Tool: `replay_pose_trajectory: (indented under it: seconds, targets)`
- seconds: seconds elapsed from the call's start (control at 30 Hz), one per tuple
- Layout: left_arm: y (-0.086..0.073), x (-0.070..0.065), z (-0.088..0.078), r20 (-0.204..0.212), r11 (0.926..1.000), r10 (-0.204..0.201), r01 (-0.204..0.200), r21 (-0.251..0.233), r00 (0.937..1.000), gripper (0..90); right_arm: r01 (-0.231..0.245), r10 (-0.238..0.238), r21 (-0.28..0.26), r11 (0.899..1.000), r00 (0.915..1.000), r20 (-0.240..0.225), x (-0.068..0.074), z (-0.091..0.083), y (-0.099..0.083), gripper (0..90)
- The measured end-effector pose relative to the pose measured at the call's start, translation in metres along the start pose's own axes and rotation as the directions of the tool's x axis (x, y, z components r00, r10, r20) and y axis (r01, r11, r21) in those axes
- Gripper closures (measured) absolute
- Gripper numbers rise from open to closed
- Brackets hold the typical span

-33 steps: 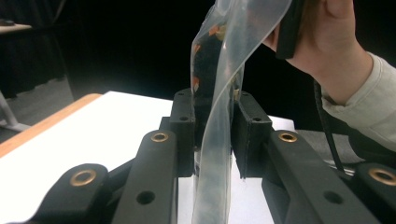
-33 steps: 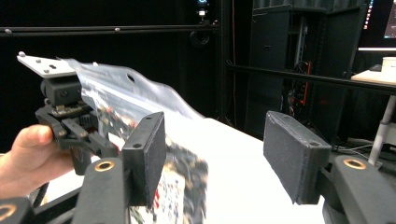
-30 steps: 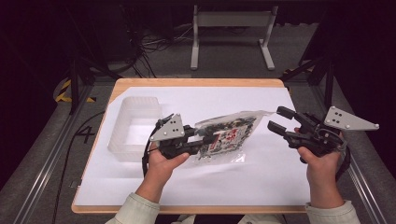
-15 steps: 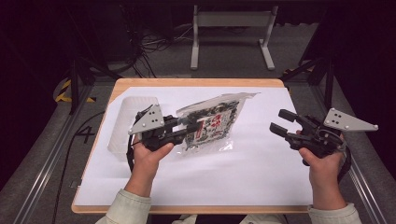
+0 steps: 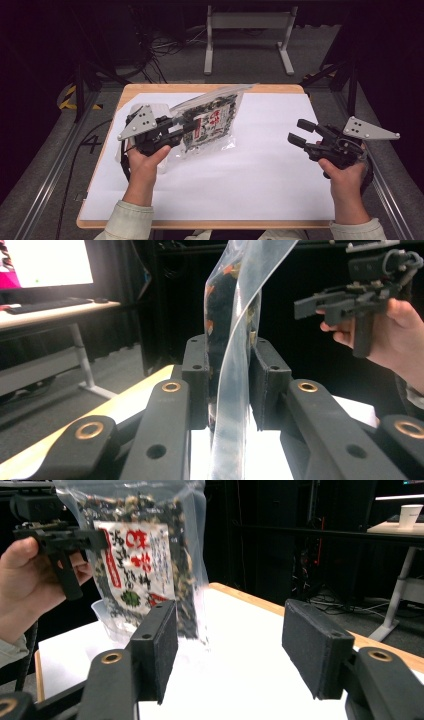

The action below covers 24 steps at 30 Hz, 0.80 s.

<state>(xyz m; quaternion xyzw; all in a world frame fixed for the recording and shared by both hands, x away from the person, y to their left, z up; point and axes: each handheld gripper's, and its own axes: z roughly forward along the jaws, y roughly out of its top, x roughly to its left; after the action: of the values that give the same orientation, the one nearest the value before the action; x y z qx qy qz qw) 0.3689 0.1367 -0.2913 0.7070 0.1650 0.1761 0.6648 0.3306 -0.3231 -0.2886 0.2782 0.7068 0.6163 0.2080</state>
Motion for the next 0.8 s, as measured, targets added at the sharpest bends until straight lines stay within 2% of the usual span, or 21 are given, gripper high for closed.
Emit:
replay_pose_trajectory:
  seconds: [0.27,0.43,0.67,0.77,0.8]
  targets:
    - [0.004,0.013,-0.014,-0.062,1.0,0.007,-0.007,-0.006,0.9981,73.0,-0.015,0.015,0.046,0.999,0.9999,0.008,-0.006,0.004,-0.006,40.0]
    - [0.007,0.02,-0.027,-0.098,0.9994,0.005,-0.008,-0.034,0.9952,73.0,-0.002,0.001,0.071,0.998,0.9999,0.011,-0.01,0.009,-0.011,40.6]
    - [0.013,0.027,-0.044,-0.137,0.9968,0.038,-0.047,-0.065,0.9899,72.9,-0.009,0.008,0.095,0.995,0.9999,0.012,-0.014,0.013,-0.016,40.6]
    - [0.013,0.03,-0.05,-0.171,0.9959,0.057,-0.068,-0.06,0.9837,72.9,-0.015,0.014,0.1,0.995,0.9998,0.012,-0.016,0.013,-0.016,40.7]
    - [0.012,0.031,-0.052,-0.178,0.9962,0.052,-0.064,-0.06,0.9826,72.9,-0.014,0.013,0.103,0.995,0.9998,0.014,-0.016,0.013,-0.016,40.8]
